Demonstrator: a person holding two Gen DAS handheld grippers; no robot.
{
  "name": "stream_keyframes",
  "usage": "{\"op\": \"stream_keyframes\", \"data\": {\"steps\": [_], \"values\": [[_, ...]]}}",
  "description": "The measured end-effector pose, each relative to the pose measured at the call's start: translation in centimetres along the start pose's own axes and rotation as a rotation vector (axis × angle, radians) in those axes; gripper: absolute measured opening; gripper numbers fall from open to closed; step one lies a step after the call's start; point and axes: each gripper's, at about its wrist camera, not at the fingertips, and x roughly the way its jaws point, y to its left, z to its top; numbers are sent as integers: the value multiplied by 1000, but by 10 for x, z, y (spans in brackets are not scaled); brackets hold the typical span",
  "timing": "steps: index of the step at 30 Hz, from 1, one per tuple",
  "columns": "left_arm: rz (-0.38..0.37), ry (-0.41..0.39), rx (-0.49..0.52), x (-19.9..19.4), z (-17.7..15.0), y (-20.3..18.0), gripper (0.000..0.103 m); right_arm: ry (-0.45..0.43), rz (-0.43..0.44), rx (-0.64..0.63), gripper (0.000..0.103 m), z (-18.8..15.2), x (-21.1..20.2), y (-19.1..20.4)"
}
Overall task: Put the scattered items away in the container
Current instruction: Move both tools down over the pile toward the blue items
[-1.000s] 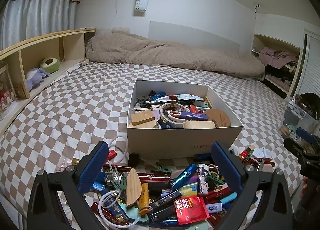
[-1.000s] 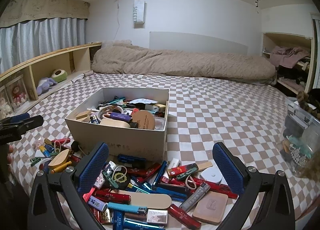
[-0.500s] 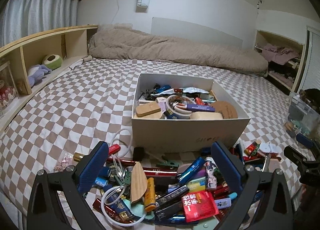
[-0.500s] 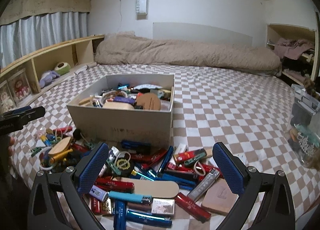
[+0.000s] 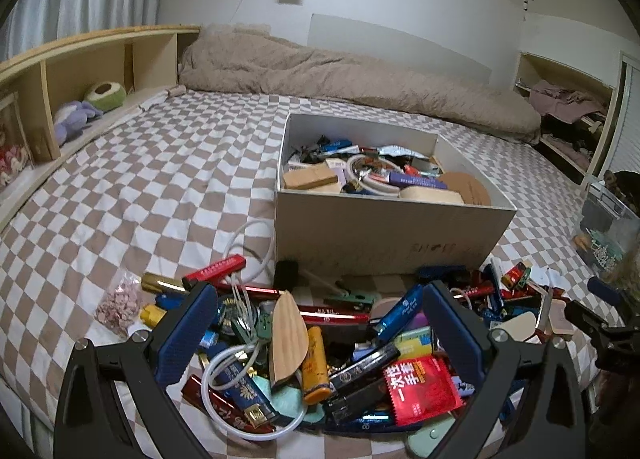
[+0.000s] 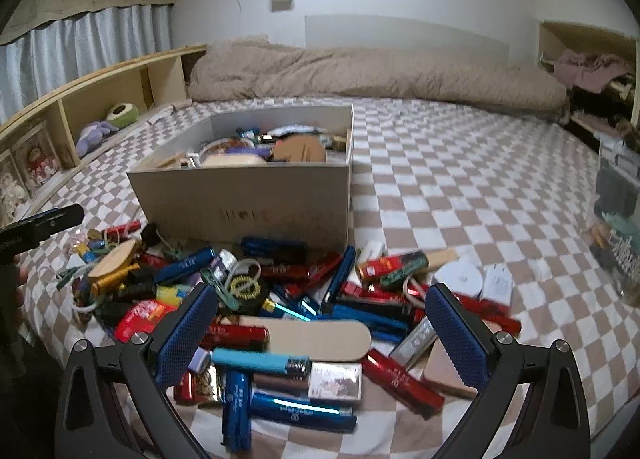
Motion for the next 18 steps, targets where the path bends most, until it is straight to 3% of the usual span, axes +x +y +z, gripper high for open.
{"op": "stream_keyframes", "data": {"steps": [18], "values": [[11, 91, 45, 15, -36, 5, 103, 111, 14, 74, 103, -36, 19, -15]]}}
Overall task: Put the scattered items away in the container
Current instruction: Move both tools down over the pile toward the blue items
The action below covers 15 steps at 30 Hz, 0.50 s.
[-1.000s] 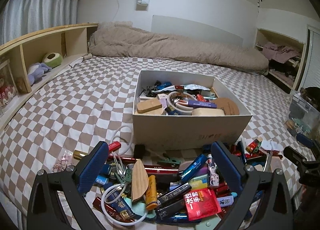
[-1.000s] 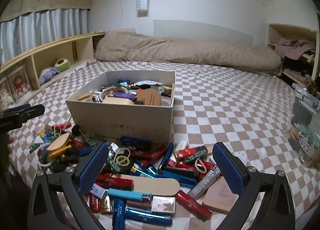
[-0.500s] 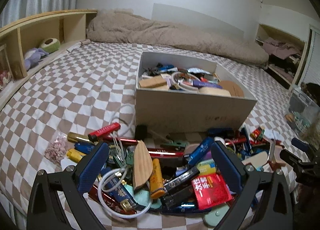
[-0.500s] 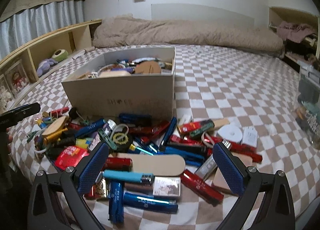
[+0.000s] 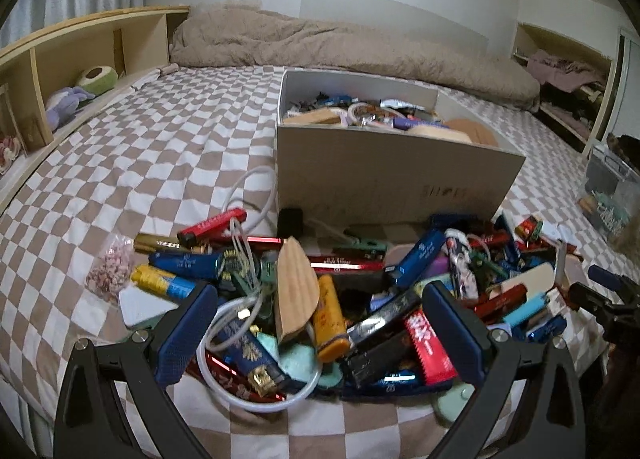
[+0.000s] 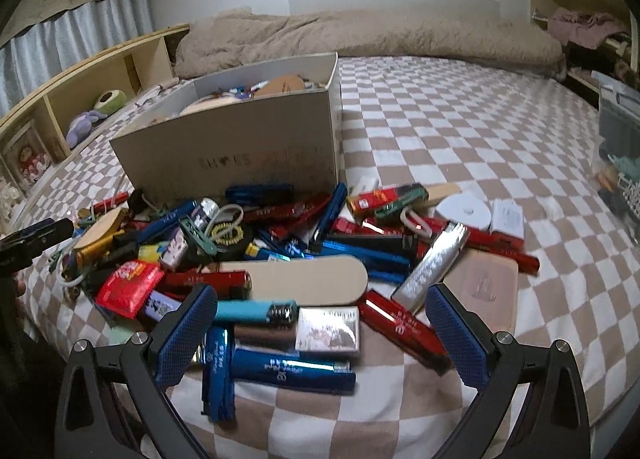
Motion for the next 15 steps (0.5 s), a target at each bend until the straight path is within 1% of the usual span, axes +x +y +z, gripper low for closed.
{"op": "stream_keyframes", "data": {"steps": [4, 10, 15], "values": [[3, 31, -12, 6, -10, 0, 103, 30, 4, 5, 103, -6, 5, -1], [17, 90, -3, 14, -30, 0, 103, 70, 8, -3, 103, -13, 12, 2], [11, 105, 6, 13, -45, -3, 103, 105, 2, 14, 103, -19, 18, 3]]}}
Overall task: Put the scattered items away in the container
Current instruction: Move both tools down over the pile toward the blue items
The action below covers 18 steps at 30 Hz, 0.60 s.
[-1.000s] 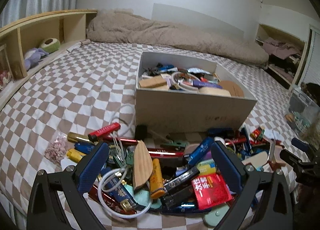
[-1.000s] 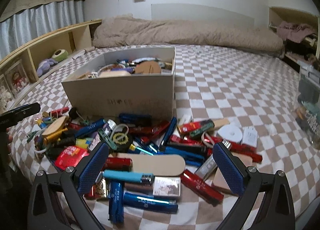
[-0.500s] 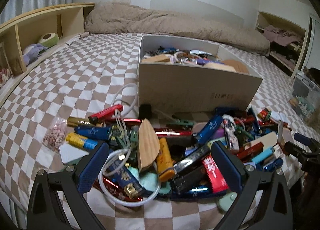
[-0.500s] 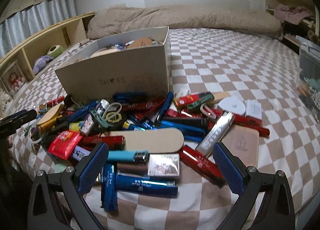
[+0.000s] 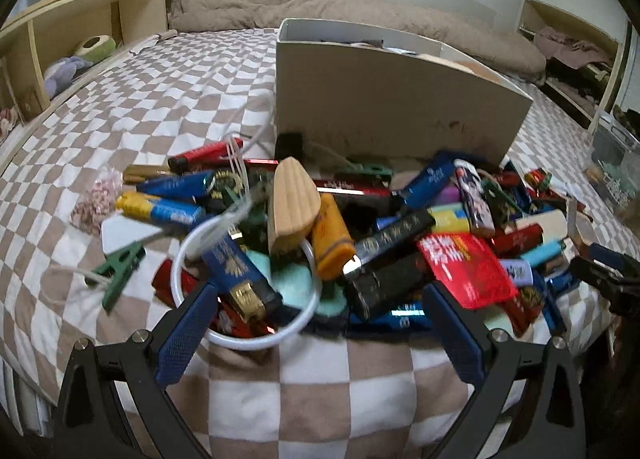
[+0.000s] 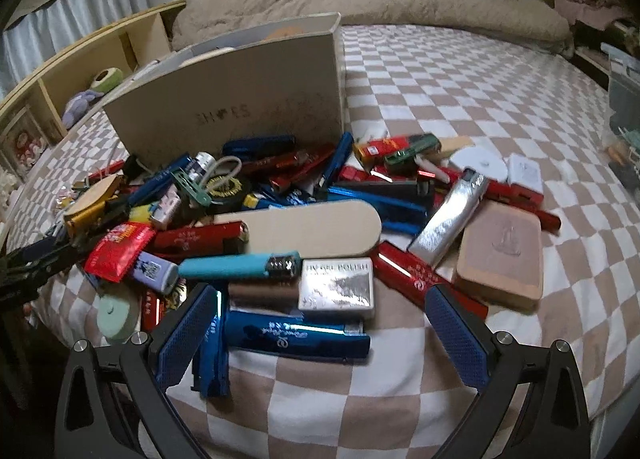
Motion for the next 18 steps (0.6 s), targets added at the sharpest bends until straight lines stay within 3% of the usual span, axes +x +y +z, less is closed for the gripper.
{"op": "stream_keyframes", "data": {"steps": [7, 18], "values": [[-56, -4, -11, -8, -15, -12, 103, 31, 8, 20, 103, -8, 3, -4], [-326, 74, 11, -5, -24, -42, 103, 47, 21, 26, 103, -13, 4, -8]]}}
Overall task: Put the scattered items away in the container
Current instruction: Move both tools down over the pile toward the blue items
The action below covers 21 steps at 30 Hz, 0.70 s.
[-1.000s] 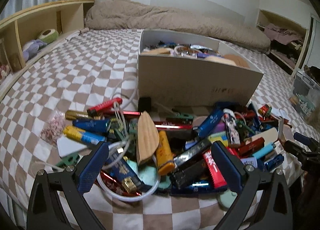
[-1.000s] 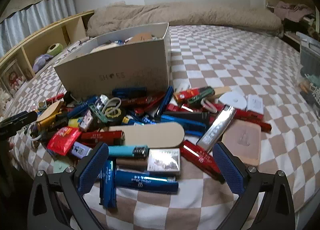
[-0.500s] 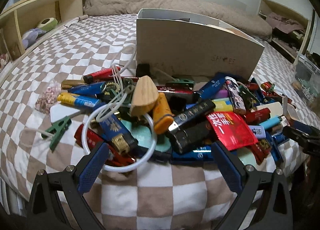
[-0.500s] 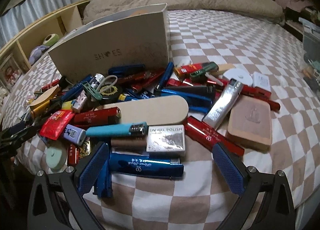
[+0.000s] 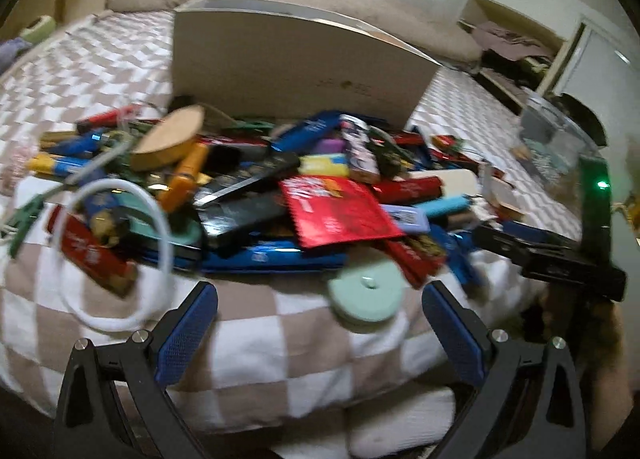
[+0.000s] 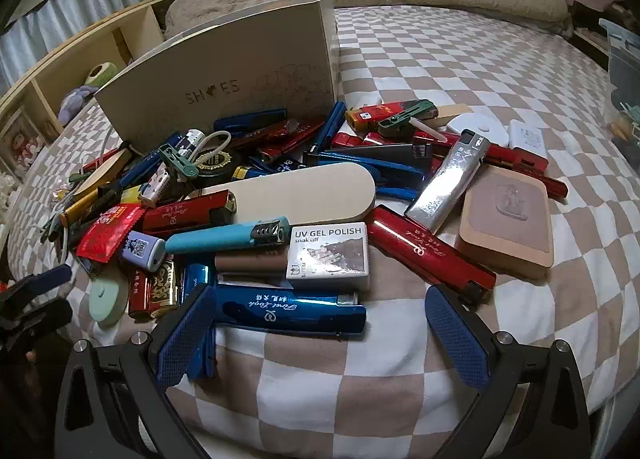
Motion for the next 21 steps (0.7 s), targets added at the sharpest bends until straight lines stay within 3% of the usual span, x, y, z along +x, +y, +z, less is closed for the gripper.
{"op": "stream_keyframes", "data": {"steps": [3, 10, 21], "values": [[-27, 30, -25, 8, 4, 5, 103, 0, 7, 2, 103, -1, 0, 0], [13, 42, -37, 12, 13, 21, 103, 2, 22, 5, 103, -1, -1, -1], [97, 51, 52, 27, 19, 17, 103, -27, 53, 28, 103, -2, -4, -5]]}}
